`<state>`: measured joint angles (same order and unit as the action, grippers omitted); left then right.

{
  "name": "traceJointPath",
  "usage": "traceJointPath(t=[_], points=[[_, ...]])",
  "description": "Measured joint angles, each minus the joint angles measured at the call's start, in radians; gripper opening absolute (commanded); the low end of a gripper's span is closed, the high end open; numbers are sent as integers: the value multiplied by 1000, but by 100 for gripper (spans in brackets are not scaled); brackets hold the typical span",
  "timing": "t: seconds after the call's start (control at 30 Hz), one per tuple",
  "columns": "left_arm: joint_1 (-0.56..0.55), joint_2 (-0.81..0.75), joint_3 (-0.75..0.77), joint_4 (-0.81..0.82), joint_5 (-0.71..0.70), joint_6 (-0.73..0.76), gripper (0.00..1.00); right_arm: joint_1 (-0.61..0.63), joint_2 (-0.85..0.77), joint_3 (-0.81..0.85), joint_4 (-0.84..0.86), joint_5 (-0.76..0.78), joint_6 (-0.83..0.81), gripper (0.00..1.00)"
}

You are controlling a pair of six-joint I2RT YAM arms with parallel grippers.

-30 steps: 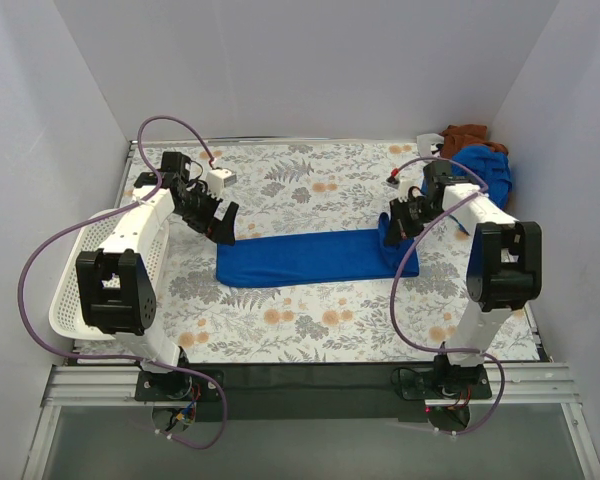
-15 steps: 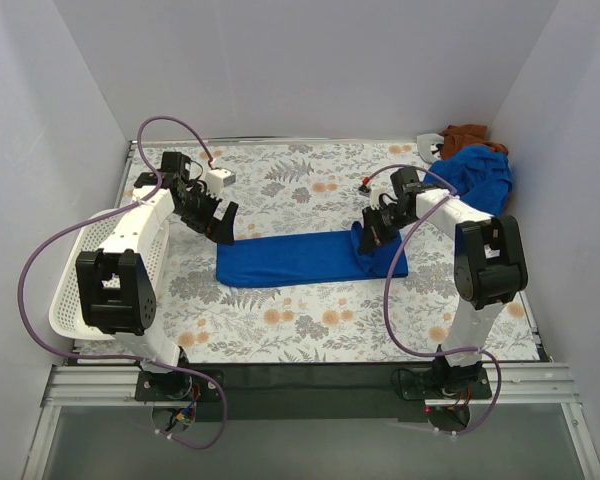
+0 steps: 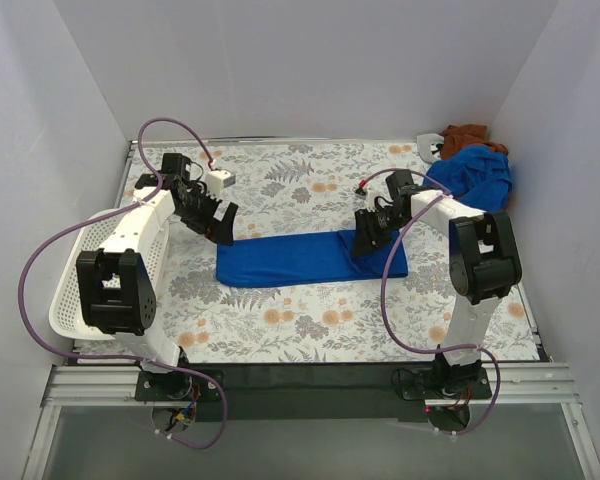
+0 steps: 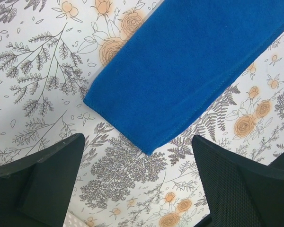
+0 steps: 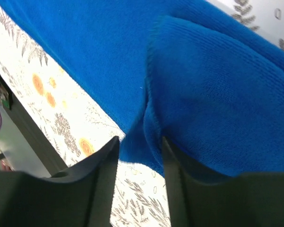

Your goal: Roll the towels

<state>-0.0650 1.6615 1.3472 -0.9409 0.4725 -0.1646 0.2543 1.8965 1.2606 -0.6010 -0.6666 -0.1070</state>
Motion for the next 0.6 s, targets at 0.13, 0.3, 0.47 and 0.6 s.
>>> traceJointPath(t=[0.13, 0.3, 0.47, 0.6], points=[[-7, 0, -2, 1, 3, 11, 73, -5, -2, 31, -24, -21, -28, 45], [-55, 9, -45, 8, -1, 19, 45, -71, -32, 104, -54, 9, -82, 31], [-101, 74, -82, 23, -14, 5, 34, -127, -40, 134, -60, 117, -161, 20], [-118, 146, -95, 35, -41, -6, 30, -126, -36, 110, -75, 179, -212, 18]])
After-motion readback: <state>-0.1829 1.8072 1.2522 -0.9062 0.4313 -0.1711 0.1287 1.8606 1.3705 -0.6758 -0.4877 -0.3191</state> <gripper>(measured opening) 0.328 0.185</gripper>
